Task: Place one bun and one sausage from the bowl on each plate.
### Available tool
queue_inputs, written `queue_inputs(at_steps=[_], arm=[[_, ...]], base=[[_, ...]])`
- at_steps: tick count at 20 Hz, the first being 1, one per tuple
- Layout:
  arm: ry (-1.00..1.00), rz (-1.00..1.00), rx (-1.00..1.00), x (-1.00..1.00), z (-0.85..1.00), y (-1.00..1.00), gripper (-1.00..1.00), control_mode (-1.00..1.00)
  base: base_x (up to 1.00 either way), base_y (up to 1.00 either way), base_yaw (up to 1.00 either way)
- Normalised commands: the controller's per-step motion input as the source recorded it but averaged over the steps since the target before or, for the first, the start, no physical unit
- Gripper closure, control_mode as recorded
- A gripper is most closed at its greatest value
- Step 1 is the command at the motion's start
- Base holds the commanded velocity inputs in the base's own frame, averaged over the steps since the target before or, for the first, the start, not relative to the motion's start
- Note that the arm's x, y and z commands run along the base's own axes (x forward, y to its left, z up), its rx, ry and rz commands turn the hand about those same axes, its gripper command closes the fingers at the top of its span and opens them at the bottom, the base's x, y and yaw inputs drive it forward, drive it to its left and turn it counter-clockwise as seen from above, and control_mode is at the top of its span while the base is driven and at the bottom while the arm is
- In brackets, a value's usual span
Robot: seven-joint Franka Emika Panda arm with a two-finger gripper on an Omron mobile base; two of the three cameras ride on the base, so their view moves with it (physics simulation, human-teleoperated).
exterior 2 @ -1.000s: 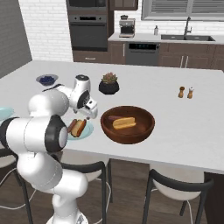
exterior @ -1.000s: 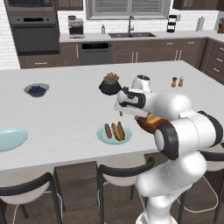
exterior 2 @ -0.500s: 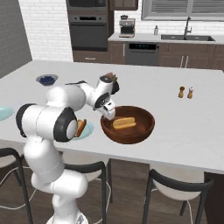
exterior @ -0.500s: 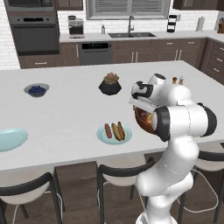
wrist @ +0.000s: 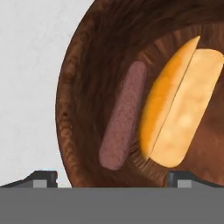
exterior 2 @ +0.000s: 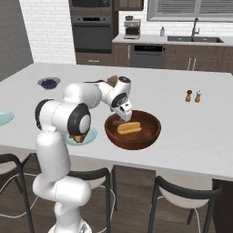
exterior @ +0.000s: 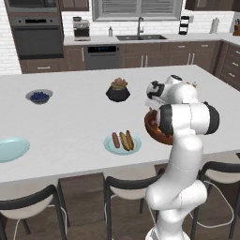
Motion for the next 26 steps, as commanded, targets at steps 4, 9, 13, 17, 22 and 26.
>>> queue_inputs(at_steps=[4,9,13,17,22,26], arm=[[0.00,-0.04,0.00,0.09,-0.36,-0.38,-1.00,-1.00],[-0.01,-0.01,0.00,-0.24,-0.31,-0.23,-1.00,-1.00],[0.00,0.00,0.00,0.02,-0.16,-0.01,-1.00,-1.00],[0.00,0.00,0.00,0.05,-0.15,-0.12,-1.00,-1.00],[0.00,0.00,0.00,0.00,-0.24,-0.11,-1.00,-1.00],[0.00,0.00,0.00,0.00,-0.25,-0.05,-1.00,-1.00]], base=[[0.00,0.00,0.00],[0.00,0.00,0.00],[0.00,0.00,0.00],[0.00,0.00,0.00],[0.00,0.00,0.00],[0.00,0.00,0.00]])
